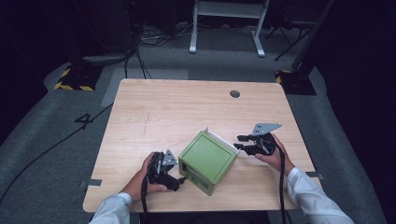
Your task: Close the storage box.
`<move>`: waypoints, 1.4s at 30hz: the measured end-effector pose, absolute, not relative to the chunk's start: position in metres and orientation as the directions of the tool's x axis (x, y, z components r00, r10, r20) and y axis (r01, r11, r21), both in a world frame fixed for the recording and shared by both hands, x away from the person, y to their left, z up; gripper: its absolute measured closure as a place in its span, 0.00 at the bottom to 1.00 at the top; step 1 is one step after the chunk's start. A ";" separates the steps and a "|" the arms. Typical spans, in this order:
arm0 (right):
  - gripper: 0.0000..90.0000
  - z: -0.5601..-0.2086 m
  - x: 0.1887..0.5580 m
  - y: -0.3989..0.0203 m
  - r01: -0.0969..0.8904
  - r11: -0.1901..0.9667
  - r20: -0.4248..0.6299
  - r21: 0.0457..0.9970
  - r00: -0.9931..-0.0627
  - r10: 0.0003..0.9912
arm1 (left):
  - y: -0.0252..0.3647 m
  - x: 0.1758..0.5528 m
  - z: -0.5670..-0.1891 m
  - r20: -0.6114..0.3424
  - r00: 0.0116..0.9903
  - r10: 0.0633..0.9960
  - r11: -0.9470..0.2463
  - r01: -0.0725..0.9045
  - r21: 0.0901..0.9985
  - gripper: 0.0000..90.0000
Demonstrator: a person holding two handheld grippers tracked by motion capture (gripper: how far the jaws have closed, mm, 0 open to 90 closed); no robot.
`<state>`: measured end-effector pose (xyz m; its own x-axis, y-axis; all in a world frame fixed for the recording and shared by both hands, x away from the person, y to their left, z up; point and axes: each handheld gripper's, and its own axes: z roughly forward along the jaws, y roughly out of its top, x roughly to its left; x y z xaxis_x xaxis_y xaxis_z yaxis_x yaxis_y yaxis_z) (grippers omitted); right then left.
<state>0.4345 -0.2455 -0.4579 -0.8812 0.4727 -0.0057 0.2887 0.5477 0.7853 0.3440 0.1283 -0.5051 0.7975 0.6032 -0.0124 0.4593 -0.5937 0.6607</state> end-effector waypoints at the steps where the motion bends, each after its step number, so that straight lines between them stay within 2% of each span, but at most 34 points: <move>1: 0.65 -0.458 0.433 -0.244 0.289 0.549 0.000 0.784 -0.885 0.466 | 0.128 0.346 -0.505 -0.013 0.797 0.604 -0.593 0.461 0.660 0.00; 8: 0.66 -0.456 0.425 -0.233 0.265 0.574 -0.009 0.775 -0.903 0.429 | 0.126 0.349 -0.505 -0.013 0.788 0.615 -0.586 0.468 0.661 0.00; 14: 0.53 -0.457 0.429 -0.237 0.277 0.571 -0.001 0.773 -0.899 0.438 | 0.127 0.349 -0.505 -0.013 0.789 0.614 -0.586 0.468 0.661 0.00; 26: 0.45 -0.451 0.430 -0.242 0.262 0.580 -0.063 0.772 -0.875 0.479 | 0.153 0.354 -0.505 -0.014 0.781 0.625 -0.580 0.476 0.662 0.00; 35: 0.28 -0.443 0.429 -0.249 0.249 0.614 -0.162 0.749 -0.830 0.534 | 0.168 0.356 -0.506 -0.016 0.777 0.630 -0.575 0.480 0.663 0.01; 42: 0.24 -0.439 0.425 -0.258 0.259 0.634 -0.187 0.729 -0.815 0.548 | 0.169 0.355 -0.505 -0.015 0.775 0.632 -0.574 0.481 0.662 0.01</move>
